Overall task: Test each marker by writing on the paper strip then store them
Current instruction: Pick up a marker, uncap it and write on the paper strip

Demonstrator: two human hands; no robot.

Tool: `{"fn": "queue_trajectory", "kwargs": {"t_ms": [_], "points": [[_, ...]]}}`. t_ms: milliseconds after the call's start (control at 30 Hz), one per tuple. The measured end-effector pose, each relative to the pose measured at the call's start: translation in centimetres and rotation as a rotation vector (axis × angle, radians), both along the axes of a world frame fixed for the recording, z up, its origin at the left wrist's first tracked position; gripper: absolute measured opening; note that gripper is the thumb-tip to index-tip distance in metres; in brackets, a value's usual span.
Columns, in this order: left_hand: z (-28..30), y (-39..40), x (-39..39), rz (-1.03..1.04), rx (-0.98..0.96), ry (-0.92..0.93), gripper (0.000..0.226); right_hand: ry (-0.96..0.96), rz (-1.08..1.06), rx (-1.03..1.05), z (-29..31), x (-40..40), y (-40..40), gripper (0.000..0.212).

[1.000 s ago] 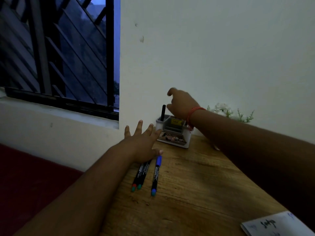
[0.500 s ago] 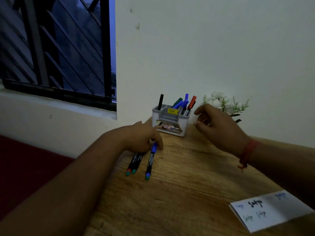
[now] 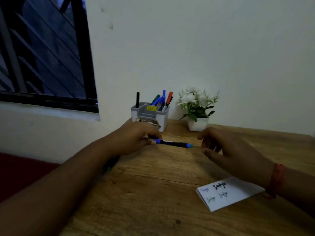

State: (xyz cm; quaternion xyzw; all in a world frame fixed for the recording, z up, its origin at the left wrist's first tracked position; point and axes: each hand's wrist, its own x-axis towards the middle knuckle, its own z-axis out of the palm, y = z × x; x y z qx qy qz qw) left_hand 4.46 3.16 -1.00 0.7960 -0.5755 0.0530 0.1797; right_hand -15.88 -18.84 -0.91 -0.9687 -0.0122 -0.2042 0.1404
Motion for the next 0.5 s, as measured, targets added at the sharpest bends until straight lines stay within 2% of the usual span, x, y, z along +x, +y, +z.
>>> {"fn": "queue_trajectory", "kwargs": {"t_ms": [133,233,333,500], "points": [[-0.6,-2.8,-3.4,-0.104,-0.161,0.000,0.019,0.034,0.060,0.034,0.0,-1.7,-1.2,0.029],[-1.1,-5.5,-5.7,-0.189,-0.222,-0.005,0.019,0.016,0.122,0.100,0.0,-3.0,-1.3,0.040],[-1.4,-8.1,-7.1,-0.263,-0.269,-0.035,0.016,-0.112,0.143,0.163,-0.1,-4.0,-1.6,0.027],[-3.0,-12.5,-8.4,-0.308,-0.317,-0.096,0.018,-0.262,0.003,0.312,-1.8,-4.8,-3.8,0.004]]}}
